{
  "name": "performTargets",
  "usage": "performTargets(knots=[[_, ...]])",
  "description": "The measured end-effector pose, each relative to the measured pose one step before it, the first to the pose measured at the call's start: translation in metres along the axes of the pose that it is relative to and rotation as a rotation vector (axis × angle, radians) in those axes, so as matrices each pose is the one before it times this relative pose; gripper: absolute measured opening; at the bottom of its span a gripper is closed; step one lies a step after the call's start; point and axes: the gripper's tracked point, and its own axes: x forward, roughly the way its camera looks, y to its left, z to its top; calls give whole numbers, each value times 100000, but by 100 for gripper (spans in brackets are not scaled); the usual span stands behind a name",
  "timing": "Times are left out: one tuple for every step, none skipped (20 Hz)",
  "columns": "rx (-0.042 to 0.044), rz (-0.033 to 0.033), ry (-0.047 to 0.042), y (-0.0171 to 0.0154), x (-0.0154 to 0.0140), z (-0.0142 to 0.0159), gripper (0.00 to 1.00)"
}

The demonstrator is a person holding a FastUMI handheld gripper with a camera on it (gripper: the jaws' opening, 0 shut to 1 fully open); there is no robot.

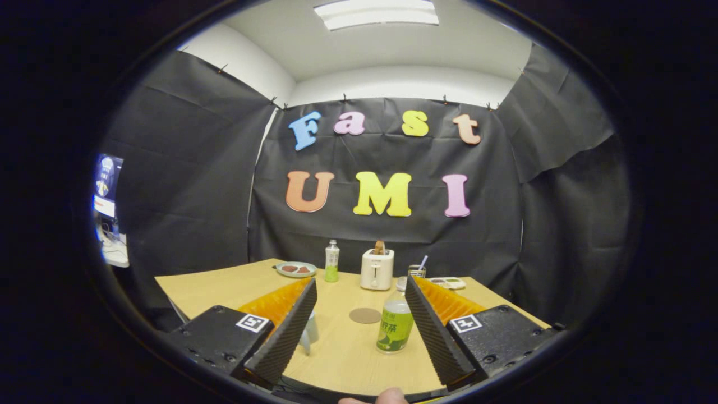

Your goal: Take the bottle from table, then pour the juice into the cup, finally place the bottle on the coaster

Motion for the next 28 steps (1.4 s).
performTargets(knots=[[-297,-1271,-1178,-777,60,403,100],[227,-1228,-1401,-870,130,413,100],[411,-1468,-1223,-865,182,225,100],[372,-1821,-1280,-996,365,255,100],[-470,-1563,-854,-1046,376,92,100],[-867,-1100,-194,-797,496,-136,100],[-221,-570,724,-602,416,-560,100],[838,-618,1131,-624,490,-647,100],[870,-8,1470,-494,419,-840,100],[664,-22,2272,-293,580,-946,100],[-263,-258,2339,-336,673,-1228,100],[1268,688,1792,-122,731,-932,100],[1781,1431,1747,313,499,-909,100],[1537,1069,2350,155,767,-1052,100],[1030,1068,2144,70,882,-1080,100],[-82,895,1876,225,780,-849,100],[-868,1031,1274,323,830,-775,100],[-1249,245,1729,219,835,-871,100],[-409,492,1879,191,894,-983,100],[629,537,2237,302,805,-903,100],[954,202,1999,182,731,-793,100],[878,-544,1153,-44,677,-455,100],[761,-623,693,-76,607,-270,100],[405,-32,1131,55,576,-336,100],[265,321,1228,315,540,-570,100],[162,371,926,230,408,-300,100],[-231,29,722,130,422,-234,100],[-442,-343,562,-22,317,-207,100]])
